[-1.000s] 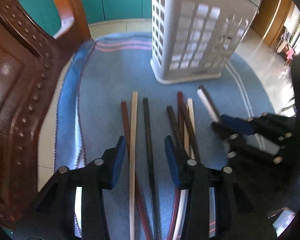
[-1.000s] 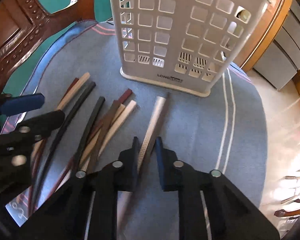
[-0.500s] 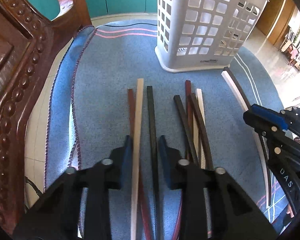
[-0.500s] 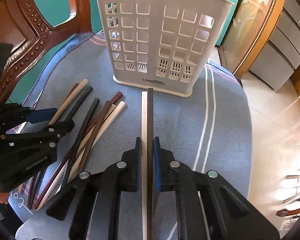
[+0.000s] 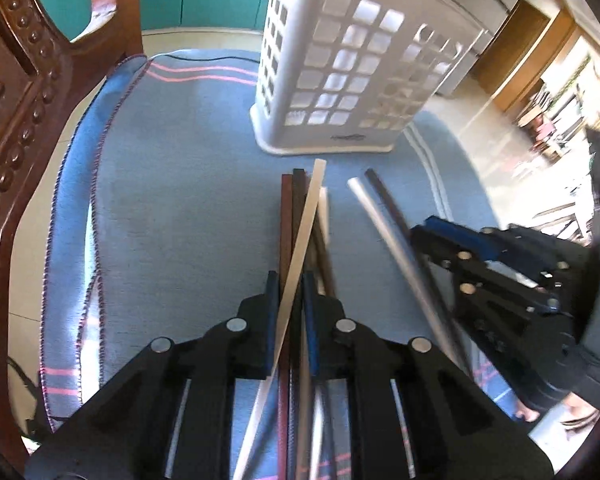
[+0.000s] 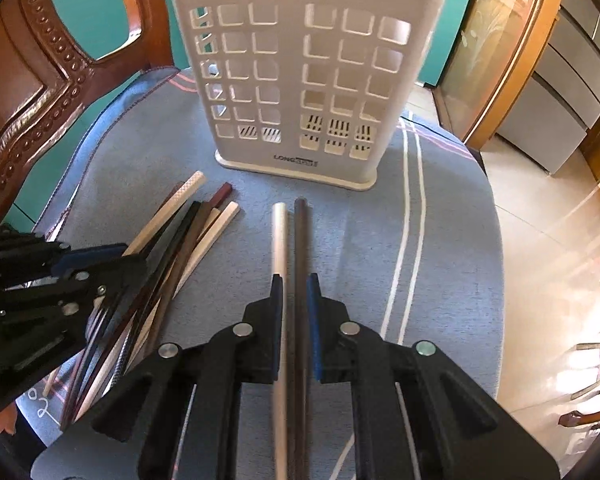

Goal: Organize utensils
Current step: 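Grasp a light wooden chopstick with the left tool while the right tool grasps a chopstick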

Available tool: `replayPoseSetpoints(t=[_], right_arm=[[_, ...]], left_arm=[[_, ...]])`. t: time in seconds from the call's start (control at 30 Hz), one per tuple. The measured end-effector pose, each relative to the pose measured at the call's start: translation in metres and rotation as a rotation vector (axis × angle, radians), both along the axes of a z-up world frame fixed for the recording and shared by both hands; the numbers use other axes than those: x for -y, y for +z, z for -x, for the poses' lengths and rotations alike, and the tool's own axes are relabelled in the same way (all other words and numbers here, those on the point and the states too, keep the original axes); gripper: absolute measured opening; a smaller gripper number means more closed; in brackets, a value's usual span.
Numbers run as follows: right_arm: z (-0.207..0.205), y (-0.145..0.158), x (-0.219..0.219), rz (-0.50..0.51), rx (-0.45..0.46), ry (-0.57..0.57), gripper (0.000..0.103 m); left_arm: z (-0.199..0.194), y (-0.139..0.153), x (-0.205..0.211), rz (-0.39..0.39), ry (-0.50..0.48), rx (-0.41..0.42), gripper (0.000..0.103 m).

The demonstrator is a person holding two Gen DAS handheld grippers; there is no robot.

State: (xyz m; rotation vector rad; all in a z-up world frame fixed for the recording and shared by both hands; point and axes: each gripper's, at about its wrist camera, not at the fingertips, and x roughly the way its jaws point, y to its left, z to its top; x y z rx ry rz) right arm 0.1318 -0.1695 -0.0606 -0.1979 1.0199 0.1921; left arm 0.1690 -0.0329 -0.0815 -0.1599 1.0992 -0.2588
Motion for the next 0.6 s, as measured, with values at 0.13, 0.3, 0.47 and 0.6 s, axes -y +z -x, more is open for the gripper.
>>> replayPoseSetpoints(t=[0.13,0.3,0.47,0.6], right_arm=[[-0.002,0.001,0.01,-0.004,-0.004,-0.024,0.013],[-0.004,0.003,0.019,-0.011,-0.004,-0.051,0.013],[-0.005,0.0,0.02,-0.007,-0.013,-0.054,0.013],[-0.009,-0.005,0.017,-0.006,-0.028,-0.047,0.013]], left_arm=[[0.0,0.001,-0.004,-0.037,0.039,0.006,0.013],[0.004,0.008,-0.011,-0.057,0.087,0.023,0.023],[0.001,0.001,-0.025,-0.097,0.091,-0.007,0.023],[-0.004,-0.007,-0.023,-0.158,0.089,-0.013,0.023]])
